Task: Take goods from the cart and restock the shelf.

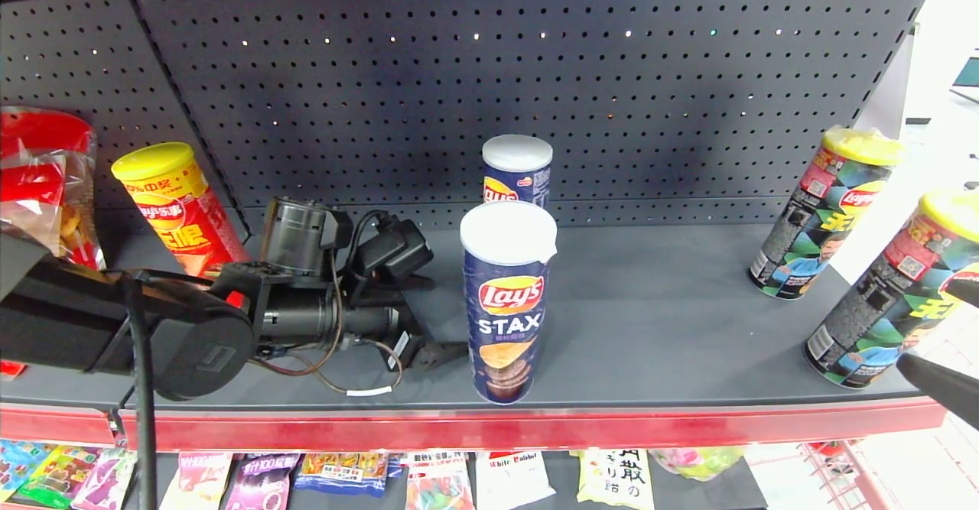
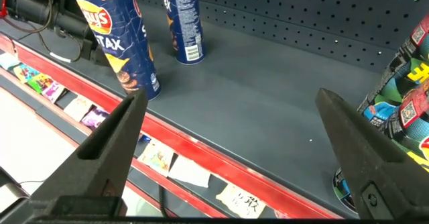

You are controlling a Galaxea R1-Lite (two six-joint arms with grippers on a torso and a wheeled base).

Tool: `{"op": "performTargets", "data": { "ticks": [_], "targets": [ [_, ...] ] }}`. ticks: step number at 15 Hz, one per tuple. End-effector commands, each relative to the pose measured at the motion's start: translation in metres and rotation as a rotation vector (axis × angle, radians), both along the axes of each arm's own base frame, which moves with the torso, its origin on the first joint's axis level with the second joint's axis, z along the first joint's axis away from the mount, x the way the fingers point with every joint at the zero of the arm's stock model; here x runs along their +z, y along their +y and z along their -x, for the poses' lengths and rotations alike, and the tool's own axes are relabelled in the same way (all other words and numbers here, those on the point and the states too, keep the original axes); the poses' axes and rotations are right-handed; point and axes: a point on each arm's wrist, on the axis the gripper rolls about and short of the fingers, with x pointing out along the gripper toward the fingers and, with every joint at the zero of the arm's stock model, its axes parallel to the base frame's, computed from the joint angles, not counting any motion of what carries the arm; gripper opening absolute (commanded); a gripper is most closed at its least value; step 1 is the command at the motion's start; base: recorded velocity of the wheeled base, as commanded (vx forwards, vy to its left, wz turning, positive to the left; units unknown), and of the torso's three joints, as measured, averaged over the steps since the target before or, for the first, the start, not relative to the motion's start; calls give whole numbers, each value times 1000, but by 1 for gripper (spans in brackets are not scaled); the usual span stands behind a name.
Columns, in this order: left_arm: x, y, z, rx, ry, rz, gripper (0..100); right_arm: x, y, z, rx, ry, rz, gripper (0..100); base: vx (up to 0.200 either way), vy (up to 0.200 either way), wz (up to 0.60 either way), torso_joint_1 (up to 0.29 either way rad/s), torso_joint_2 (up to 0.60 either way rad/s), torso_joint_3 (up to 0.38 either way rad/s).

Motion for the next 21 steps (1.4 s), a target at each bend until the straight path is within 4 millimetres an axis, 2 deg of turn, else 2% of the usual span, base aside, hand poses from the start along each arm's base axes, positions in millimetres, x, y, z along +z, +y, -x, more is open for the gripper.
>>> {"op": "performTargets", "data": {
  "ticks": [1, 2, 4, 5, 6, 7, 8, 9, 10, 12, 13, 14, 16, 21],
  "targets": [
    [0, 0, -1, 1, 0, 0, 100, -1, 0, -1, 1, 4, 3, 100, 0, 0, 0, 0, 0, 0],
    [-1, 1, 0, 7, 3, -5, 100, -2, 1, -1, 1, 7, 5, 100, 0, 0, 0, 0, 0, 0],
    [11, 26, 11, 72, -23, -1, 100, -8, 0, 1, 1, 20, 12, 100, 0, 0, 0, 0, 0, 0],
    [20, 43, 22, 124, -43, 6, 100, -12, -2, 2, -13, 28, 17, 100, 0, 0, 0, 0, 0, 0],
    [37, 67, 42, 191, -90, 27, 100, -15, -5, 3, -48, 27, 16, 100, 0, 0, 0, 0, 0, 0],
    [60, 91, 72, 263, -169, 48, 100, -19, -11, 2, -137, 35, 24, 100, 0, 0, 0, 0, 0, 0],
    [77, 114, 114, 399, -240, 32, 100, -29, -17, 3, -237, 52, 38, 100, 0, 0, 0, 0, 0, 0],
    [80, 119, 125, 436, -254, 24, 100, -32, -19, 4, -254, 58, 42, 100, 0, 0, 0, 0, 0, 0],
    [87, 136, 189, 618, -294, -6, 100, -45, -24, 13, -291, 49, 60, 100, 0, 0, 0, 0, 0, 0],
    [75, 146, 255, 722, -206, 92, 100, -54, -29, 22, -371, 42, 57, 100, 0, 0, 0, 0, 0, 0],
    [64, 150, 282, 773, -154, 186, 100, -55, -32, 25, -441, 37, 62, 100, 0, 0, 0, 0, 0, 0],
    [52, 153, 303, 794, -159, 197, 100, -56, -34, 28, -482, 38, 73, 100, 0, 0, 0, 0, 0, 0],
    [36, 157, 328, 828, -168, 181, 100, -56, -38, 30, -563, 35, 99, 100, 0, 0, 0, 0, 0, 0],
    [39, 158, 330, 836, -217, 152, 100, -60, -40, 31, -635, 47, 119, 100, 0, 0, 0, 0, 0, 0]
  ]
}}
